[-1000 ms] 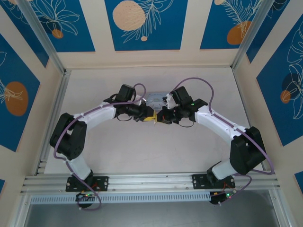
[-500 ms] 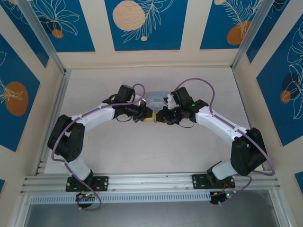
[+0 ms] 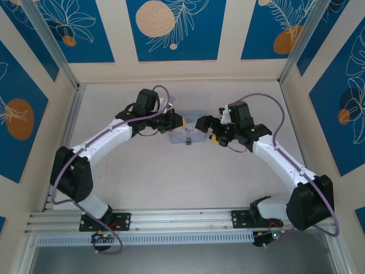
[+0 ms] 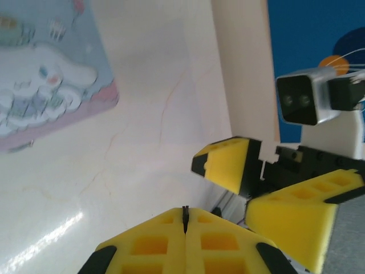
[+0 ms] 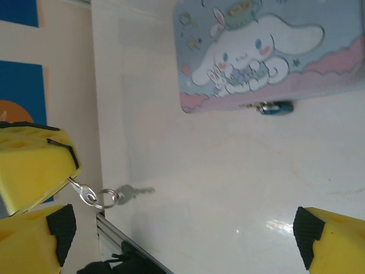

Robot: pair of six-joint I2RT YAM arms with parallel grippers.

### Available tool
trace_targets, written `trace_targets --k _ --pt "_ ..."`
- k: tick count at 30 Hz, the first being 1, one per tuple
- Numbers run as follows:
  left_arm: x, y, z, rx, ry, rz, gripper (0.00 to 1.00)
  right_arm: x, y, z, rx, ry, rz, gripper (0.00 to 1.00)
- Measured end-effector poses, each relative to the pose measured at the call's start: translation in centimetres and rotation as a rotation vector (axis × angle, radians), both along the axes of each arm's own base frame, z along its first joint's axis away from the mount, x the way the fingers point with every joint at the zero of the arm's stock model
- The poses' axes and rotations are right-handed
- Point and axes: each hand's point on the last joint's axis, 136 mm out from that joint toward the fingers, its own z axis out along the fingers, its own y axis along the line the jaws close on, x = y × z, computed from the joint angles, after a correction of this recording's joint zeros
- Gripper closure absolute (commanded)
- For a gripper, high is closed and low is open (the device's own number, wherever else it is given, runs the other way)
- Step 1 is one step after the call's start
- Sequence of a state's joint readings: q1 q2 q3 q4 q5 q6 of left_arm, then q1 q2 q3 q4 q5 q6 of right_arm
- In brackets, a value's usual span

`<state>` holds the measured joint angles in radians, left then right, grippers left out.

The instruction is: Unlock a padlock with a key

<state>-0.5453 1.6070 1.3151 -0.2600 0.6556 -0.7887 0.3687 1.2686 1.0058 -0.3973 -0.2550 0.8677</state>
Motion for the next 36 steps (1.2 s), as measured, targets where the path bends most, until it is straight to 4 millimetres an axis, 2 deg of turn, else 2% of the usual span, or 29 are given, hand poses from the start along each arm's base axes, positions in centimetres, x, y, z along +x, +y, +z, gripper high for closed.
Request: trace_targets --k 5,7,9,12,16,22,28,36 --pt "1.9 -0.3 4.6 -0.024 -0.123 0.035 1.0 2.7 -0.5 2.6 0.069 -0.054 -0.076 0.0" --pt "2.5 -0.3 5.8 -0.03 -0.159 0.048 1.0 3.5 -0.7 3.3 0.1 -0.073 -0.092 0.0" --pt "3.1 -0.3 6.6 -0.032 -0.186 0.062 1.0 4.3 -0.6 4.5 0.153 -0.104 -0.1 0.05" --pt "3.6 -0.2 6.9 -0.028 -0.203 0.084 1.0 5.4 -0.5 6.4 0.247 -0.157 -0.104 0.21" --pt "4.4 -0.2 7.4 -0.042 -0.219 0.122 1.0 6.7 0.0 8.5 0.35 -0.218 -0.082 0.36" --pt "5.3 -0.4 8.5 -0.105 -0.199 0.178 1.0 7.4 1.4 9.8 0.429 -0.27 0.006 0.47" --pt "5.9 -0.6 8.6 -0.164 -0.159 0.215 1.0 7.8 2.7 10.6 0.47 -0.299 0.078 0.58" --pt "6.0 -0.7 8.4 -0.184 -0.137 0.228 1.0 7.4 4.2 11.2 0.497 -0.317 0.148 0.6"
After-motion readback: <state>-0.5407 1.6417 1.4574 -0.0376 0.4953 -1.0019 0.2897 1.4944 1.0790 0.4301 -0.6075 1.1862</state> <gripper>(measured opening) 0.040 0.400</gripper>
